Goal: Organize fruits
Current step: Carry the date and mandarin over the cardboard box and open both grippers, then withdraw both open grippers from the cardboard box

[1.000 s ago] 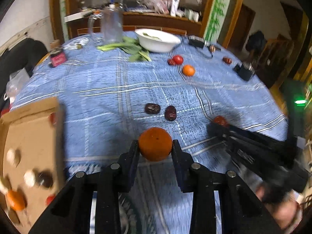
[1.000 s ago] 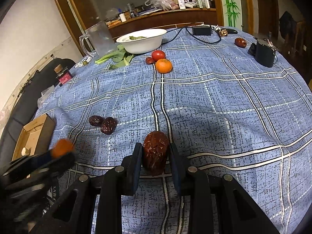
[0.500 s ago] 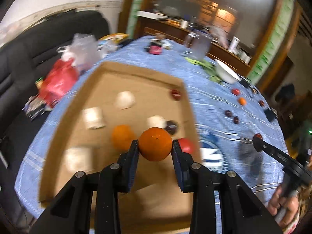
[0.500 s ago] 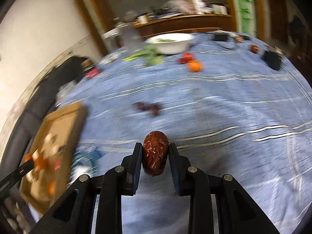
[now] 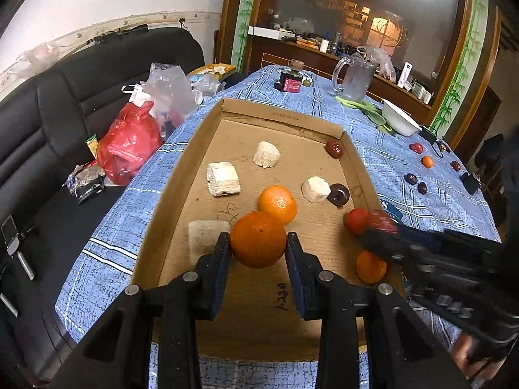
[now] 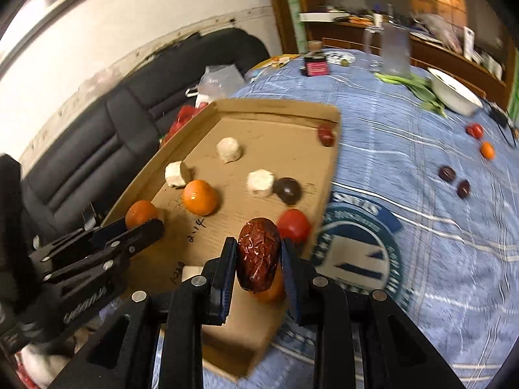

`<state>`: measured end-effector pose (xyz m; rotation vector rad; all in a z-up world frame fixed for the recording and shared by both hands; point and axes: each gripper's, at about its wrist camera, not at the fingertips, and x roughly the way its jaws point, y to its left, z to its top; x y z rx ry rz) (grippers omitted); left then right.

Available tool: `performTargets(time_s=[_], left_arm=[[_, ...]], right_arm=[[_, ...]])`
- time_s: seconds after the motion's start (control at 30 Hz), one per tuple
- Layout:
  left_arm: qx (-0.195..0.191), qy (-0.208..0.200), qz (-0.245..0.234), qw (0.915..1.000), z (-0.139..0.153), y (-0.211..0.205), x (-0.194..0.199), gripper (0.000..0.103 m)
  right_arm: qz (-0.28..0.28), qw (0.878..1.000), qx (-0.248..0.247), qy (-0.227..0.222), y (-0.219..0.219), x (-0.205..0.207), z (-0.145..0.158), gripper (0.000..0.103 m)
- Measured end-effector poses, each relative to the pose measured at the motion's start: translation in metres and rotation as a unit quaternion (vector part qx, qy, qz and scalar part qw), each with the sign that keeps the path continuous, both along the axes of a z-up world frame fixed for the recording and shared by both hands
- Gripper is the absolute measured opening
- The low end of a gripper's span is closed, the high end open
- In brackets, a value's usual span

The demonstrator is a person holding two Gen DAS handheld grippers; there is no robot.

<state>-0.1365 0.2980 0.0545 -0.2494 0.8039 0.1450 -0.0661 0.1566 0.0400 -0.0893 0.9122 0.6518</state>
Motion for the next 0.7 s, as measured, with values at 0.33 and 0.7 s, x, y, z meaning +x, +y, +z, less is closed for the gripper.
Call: performTargets(time_s=[0.33, 0.7], left_arm=[[-0.035, -0.024, 0.025, 0.9988, 0.005, 0.015, -0.008, 0.06], [-0.045, -0.045, 0.03, 0.9975, 0.024, 0.011, -0.018, 0.063]], right_arm=[[0.031, 0.999, -0.026, -0.005, 0.028, 0.008, -0.025, 0.03], [0.012, 0.997, -0.02, -0.073, 0.003, -0.022, 0.007, 0.055]])
